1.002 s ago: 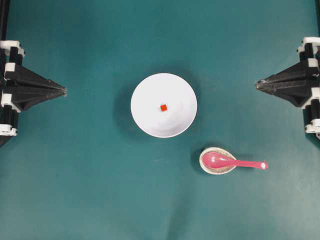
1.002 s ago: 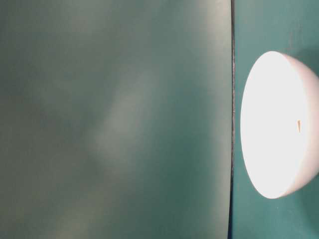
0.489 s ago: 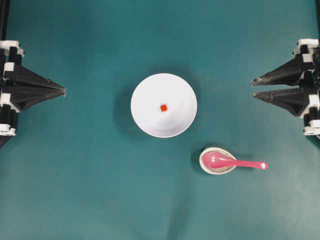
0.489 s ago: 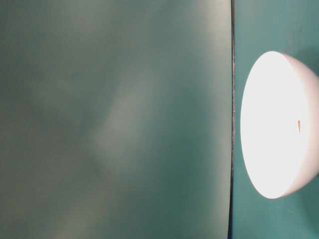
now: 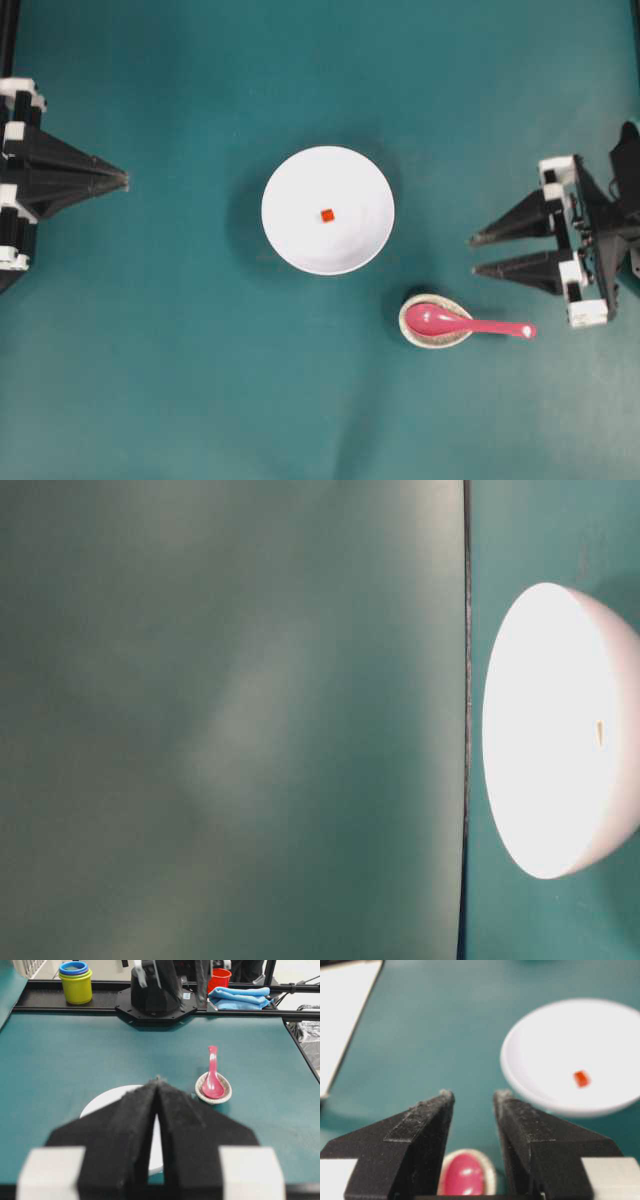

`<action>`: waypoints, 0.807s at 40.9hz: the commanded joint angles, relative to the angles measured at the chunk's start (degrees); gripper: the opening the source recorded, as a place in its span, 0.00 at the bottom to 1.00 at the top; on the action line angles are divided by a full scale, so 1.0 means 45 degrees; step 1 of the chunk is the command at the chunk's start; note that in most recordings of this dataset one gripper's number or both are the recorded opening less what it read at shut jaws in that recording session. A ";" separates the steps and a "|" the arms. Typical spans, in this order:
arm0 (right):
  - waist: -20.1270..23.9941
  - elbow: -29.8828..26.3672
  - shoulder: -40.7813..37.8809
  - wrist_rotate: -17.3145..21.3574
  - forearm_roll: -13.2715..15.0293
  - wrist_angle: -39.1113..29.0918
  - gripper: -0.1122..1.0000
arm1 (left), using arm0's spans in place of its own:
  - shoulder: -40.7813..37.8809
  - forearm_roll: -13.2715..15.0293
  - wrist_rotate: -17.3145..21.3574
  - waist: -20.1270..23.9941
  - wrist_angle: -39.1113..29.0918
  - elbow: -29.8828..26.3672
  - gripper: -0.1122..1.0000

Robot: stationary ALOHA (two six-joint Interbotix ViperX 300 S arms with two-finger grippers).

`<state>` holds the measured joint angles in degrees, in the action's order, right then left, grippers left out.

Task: Grip the spoon and scoop the red block from the bowl with right arm.
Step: 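Move the right gripper toward the pink spoon handle in the dish, then close the right gripper on the pink spoon handle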

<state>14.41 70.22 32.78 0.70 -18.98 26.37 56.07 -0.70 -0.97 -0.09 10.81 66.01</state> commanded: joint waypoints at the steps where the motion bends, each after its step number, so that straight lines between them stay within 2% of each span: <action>1: 0.0859 0.0176 -0.0742 0.0000 -0.1035 0.1230 0.51 | -0.0059 -0.0020 0.0000 0.0000 0.0059 -0.0352 0.11; 8: 0.2676 0.0664 -0.1973 0.0000 -0.3359 0.2637 0.51 | -0.0059 -0.0020 0.0000 0.0000 0.0059 -0.0371 0.11; 13: 0.3984 0.0781 -0.2617 0.0000 -0.5254 0.2910 0.51 | -0.0059 -0.0020 0.0000 0.0000 0.0059 -0.0371 0.11; 17: 0.4766 0.0762 -0.2930 -0.0020 -0.6328 0.2969 0.50 | -0.0059 -0.0020 -0.0039 0.0000 0.0059 -0.0371 0.11; 25: 0.5645 0.0723 -0.3203 -0.0020 -0.7168 0.2930 0.51 | -0.0078 -0.0020 -0.0039 0.0000 0.0059 -0.0352 0.11; 33: 0.5801 0.0918 -0.3457 -0.0195 -0.7207 0.2832 0.51 | -0.0098 -0.0020 -0.0059 0.0000 0.0059 -0.0352 0.11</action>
<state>40.17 74.53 17.40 0.35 -51.42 38.94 55.99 -0.70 -1.23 -0.09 10.81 66.01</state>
